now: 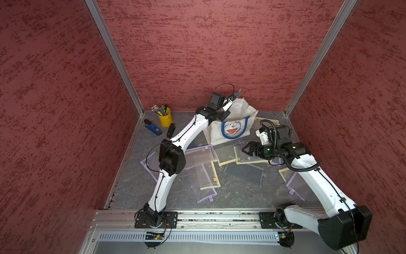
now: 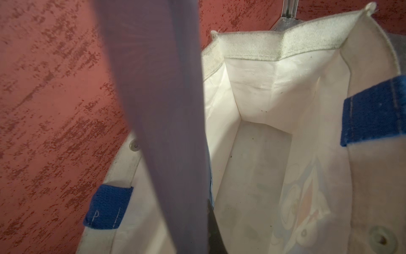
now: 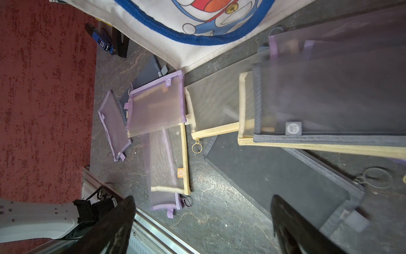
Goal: Put the pencil pouch into the canvas bag
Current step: Place the pencil pouch in the canvas bag.
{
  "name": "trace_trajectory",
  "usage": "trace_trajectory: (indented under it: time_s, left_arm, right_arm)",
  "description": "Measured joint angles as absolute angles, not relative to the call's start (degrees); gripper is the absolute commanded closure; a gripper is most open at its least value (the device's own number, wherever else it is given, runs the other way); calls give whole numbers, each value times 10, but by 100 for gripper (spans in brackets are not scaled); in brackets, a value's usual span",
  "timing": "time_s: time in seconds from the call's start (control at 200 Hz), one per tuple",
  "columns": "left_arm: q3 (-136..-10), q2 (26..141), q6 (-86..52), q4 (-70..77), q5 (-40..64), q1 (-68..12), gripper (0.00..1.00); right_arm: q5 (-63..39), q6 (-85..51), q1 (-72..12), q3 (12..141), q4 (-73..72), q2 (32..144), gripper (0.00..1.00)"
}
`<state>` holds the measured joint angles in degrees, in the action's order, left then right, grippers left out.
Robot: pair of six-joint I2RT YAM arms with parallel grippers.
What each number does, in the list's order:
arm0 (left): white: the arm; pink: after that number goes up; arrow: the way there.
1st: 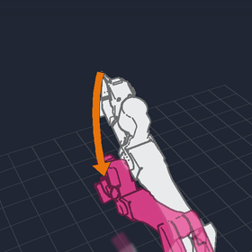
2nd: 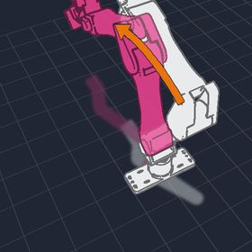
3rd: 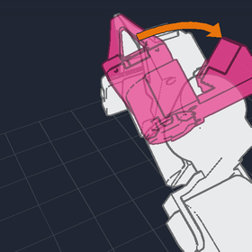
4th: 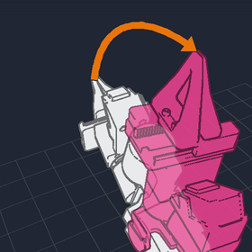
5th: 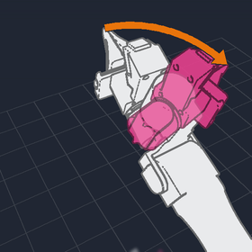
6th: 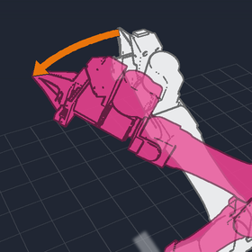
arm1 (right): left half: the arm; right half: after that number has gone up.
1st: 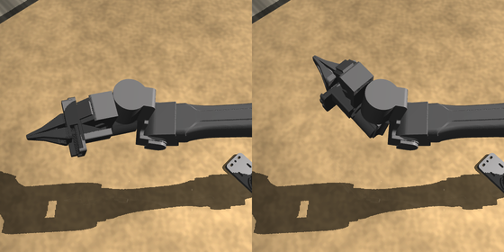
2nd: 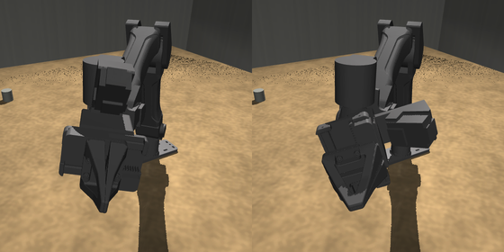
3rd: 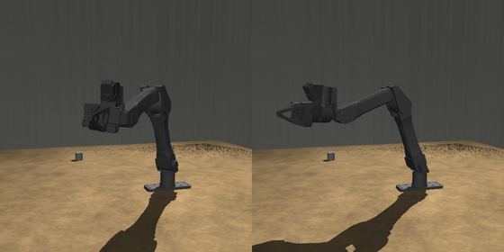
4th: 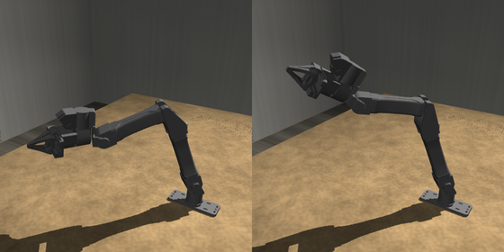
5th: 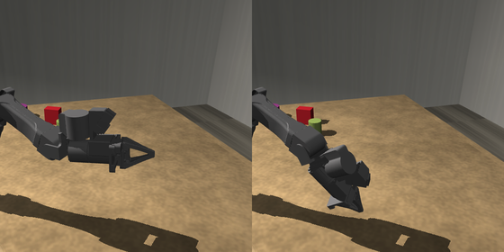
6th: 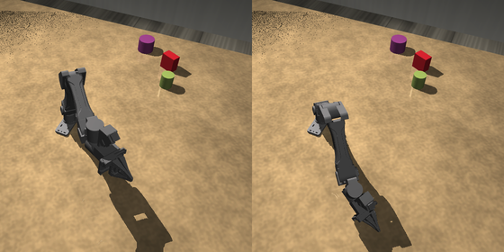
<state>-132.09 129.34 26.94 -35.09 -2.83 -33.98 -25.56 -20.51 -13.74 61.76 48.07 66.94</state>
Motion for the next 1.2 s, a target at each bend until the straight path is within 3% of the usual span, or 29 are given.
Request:
trace_trajectory:
  time_s: [0.18,0.321,0.571,0.731,0.822,1.052,1.202]
  left_arm:
    - [-1322,1293,276,-357,-21,-336,98]
    - [-1322,1293,281,-364,-17,-334,80]
    - [-1345,1290,275,-391,-17,-335,34]
    - [-1333,1228,225,-412,-23,-342,22]
    - [-1246,1131,170,-408,-5,-352,17]
    - [-867,814,-6,-355,44,-442,10]
    - [-684,721,-139,-328,74,-521,9]
  right_arm:
    - [-241,-208,-131,618,480,663,3]
    - [-225,-207,-123,621,484,663,3]
    - [-197,-192,-111,657,495,676,3]
    - [-192,-188,-111,651,491,687,3]
    - [-193,-188,-110,628,485,693,3]
    - [-206,-182,-110,553,454,748,5]
    - [-220,-165,-110,529,433,807,5]
